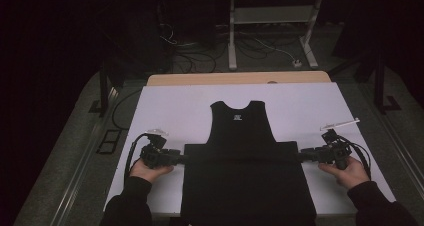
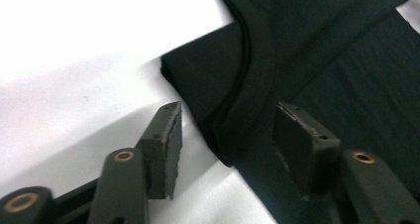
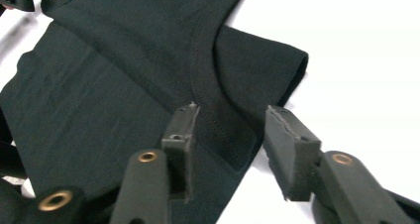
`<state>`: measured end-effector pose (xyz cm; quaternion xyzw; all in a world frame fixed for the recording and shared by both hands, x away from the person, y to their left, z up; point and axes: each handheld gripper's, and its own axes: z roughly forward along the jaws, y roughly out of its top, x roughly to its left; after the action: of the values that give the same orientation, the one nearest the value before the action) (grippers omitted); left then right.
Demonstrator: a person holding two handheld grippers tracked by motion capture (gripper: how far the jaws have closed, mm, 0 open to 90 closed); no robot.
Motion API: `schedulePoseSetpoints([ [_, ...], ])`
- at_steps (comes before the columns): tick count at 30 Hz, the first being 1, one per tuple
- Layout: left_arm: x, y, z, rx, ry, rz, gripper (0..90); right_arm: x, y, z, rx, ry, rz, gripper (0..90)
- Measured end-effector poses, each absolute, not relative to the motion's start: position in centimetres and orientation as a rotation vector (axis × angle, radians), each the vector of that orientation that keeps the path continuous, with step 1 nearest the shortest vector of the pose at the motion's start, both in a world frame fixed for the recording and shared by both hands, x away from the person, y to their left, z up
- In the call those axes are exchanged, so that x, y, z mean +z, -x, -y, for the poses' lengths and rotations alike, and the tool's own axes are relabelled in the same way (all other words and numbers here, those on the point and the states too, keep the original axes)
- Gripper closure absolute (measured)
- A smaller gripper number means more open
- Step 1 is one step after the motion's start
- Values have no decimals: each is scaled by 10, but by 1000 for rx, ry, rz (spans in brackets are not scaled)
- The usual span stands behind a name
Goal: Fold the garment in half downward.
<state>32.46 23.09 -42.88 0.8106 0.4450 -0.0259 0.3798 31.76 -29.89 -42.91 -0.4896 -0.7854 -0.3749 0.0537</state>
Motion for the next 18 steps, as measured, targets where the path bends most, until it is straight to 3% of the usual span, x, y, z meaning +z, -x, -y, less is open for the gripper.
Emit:
schedulePoseSetpoints([
  [11, -424, -325, -233, -71, -2034, -1126, 248, -423, -317, 297, -1192, 1476, 2427, 307],
  [15, -421, -325, -234, -67, -2016, -1114, 138, -421, -317, 297, -1220, 1479, 2437, 174],
  [18, -420, -325, -232, -65, -2025, -1100, 116, -419, -318, 298, -1239, 1491, 2438, 130],
])
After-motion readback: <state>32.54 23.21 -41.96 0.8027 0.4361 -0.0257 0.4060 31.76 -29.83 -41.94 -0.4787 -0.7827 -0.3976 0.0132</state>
